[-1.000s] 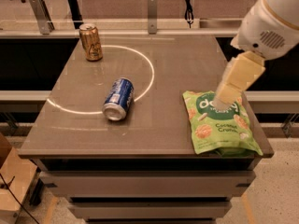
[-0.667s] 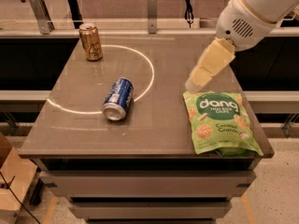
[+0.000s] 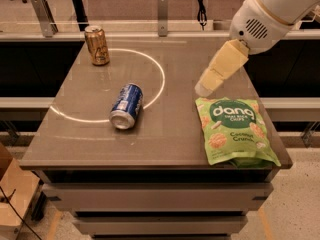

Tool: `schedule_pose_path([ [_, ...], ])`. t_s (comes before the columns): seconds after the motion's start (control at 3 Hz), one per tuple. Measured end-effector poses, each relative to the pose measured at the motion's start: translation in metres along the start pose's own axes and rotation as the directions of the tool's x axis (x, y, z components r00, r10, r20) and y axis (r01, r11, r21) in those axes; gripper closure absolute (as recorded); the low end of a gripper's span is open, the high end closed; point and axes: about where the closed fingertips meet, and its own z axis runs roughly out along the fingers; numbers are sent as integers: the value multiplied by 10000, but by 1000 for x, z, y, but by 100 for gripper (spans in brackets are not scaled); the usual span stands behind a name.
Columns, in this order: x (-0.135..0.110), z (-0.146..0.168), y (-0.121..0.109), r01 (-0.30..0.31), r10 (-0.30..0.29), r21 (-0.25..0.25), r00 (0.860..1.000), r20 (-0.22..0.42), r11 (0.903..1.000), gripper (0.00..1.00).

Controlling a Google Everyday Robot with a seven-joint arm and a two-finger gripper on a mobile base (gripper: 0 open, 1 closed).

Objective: Place pepsi can upright

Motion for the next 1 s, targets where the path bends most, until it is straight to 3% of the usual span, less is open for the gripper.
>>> schedule_pose_path([
  [0.33, -17, 17, 1, -271, 269, -170, 9996, -127, 9995, 0],
  [1.0, -83, 71, 15, -494, 467, -871, 9984, -328, 9950, 0],
])
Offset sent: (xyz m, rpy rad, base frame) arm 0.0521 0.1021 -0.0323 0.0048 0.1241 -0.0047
